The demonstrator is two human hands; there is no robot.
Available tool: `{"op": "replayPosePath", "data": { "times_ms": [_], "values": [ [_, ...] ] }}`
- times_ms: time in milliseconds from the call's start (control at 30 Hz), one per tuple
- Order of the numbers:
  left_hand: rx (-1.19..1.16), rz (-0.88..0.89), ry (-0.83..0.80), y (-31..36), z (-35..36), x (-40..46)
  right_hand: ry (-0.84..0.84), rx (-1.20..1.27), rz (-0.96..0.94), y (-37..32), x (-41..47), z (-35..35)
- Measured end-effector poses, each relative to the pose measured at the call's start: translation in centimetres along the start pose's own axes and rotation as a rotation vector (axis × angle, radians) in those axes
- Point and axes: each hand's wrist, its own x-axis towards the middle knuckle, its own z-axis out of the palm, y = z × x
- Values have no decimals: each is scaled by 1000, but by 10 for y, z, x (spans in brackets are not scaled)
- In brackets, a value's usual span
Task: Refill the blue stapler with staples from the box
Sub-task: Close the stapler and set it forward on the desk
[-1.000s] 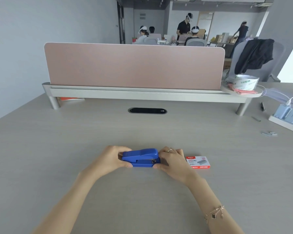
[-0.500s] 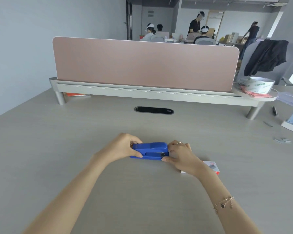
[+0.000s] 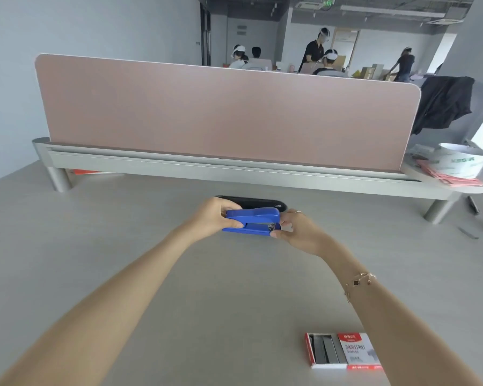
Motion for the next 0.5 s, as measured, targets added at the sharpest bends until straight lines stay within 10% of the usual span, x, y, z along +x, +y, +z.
{"op": "replayPosePath", "data": {
  "times_ms": [500],
  "values": [
    [16, 58, 44, -41, 10, 46, 20, 17, 60, 35, 54, 16]
  ]
}}
